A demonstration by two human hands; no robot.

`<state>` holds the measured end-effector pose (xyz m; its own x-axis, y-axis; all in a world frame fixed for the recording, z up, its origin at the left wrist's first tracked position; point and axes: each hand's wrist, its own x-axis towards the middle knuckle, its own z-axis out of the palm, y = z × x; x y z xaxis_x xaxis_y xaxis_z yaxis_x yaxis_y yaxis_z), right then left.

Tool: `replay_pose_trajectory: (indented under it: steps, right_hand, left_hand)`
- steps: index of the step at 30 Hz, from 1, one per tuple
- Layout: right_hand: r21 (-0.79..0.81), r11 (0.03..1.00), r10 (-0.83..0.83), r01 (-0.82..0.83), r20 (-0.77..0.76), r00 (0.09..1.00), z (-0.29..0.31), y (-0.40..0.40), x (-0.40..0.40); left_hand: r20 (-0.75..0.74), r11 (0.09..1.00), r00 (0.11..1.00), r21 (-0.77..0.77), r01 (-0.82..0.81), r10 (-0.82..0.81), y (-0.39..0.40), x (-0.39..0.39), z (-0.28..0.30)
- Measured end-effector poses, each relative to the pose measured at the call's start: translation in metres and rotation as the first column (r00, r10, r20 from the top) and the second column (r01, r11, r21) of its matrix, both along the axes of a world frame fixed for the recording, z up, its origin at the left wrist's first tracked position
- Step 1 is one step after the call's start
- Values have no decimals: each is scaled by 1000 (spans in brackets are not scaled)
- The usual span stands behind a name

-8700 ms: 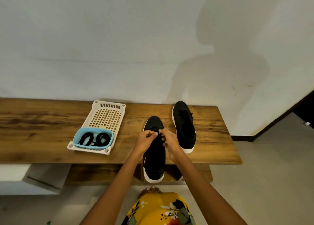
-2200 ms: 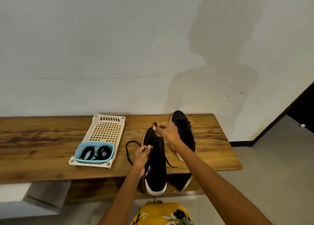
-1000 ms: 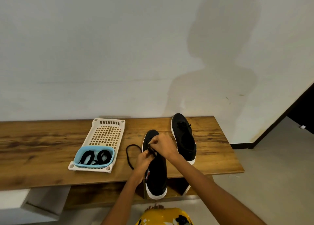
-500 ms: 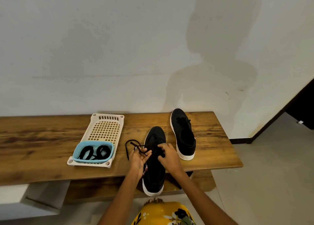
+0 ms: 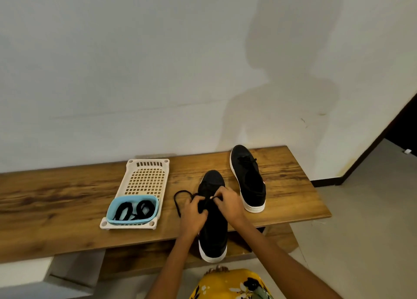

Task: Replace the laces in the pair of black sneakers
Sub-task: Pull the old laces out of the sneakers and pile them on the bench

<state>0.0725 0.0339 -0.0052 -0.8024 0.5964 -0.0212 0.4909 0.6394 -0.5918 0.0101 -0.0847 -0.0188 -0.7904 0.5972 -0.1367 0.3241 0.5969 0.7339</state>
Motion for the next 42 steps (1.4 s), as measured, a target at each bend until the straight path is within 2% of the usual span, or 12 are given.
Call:
replay_pose_trajectory:
  steps: [2, 5, 7, 11, 17, 20, 23, 26, 30, 33, 38, 42]
  right_hand:
    - [-247, 950, -217, 189, -92, 972, -3, 4, 4]
    - [-687, 644, -522, 337, -74, 850, -6, 6, 7]
    - [-801, 501, -569, 327, -21, 822, -7, 4, 6]
    - [-740, 626, -442, 246, -77, 894, -3, 2, 1]
    - [-670, 735, -228, 106, -96, 969, -9, 12, -1]
    - [-603, 795, -142, 57, -95, 985, -8, 11, 0]
    - [-477, 872, 74, -108, -91, 993, -11, 11, 8]
    - [-425, 876, 204, -227, -99, 974, -14, 13, 13]
    - [-348, 918, 151, -190, -136, 979, -15, 4, 9]
    - [-248, 961, 75, -124, -197, 977, -14, -3, 2]
    - [-393, 919, -91, -22, -266, 960, 13, -2, -7]
    - [-733, 673, -485, 96, -340, 806, 72, 28, -20]
  left_hand:
    - [54, 997, 998, 62, -44, 40, -3, -2, -1]
    - [26, 998, 999, 56, 29, -31, 0, -2, 2]
    - [-66, 997, 995, -29, 69, -70, 4, -1, 4]
    - [-280, 985, 960, -170, -31, -18, 12, -4, 15]
    - [-562, 927, 775, -366, 79, -288, 19, -15, 32]
    - [-505, 904, 789, -403, 144, -351, 23, -21, 36]
    - [-410, 968, 893, -234, 94, -186, 26, -29, 42]
    - [11, 991, 1000, 127, -30, 29, 37, -29, 74]
    - [417, 954, 898, 299, 9, -139, 48, -20, 93]
    - [357, 958, 928, 288, 1, -108, 45, -23, 79]
    - [289, 991, 950, 96, 97, -121, 28, -34, 51]
    - [264, 983, 948, 96, 157, -178, 23, -36, 46]
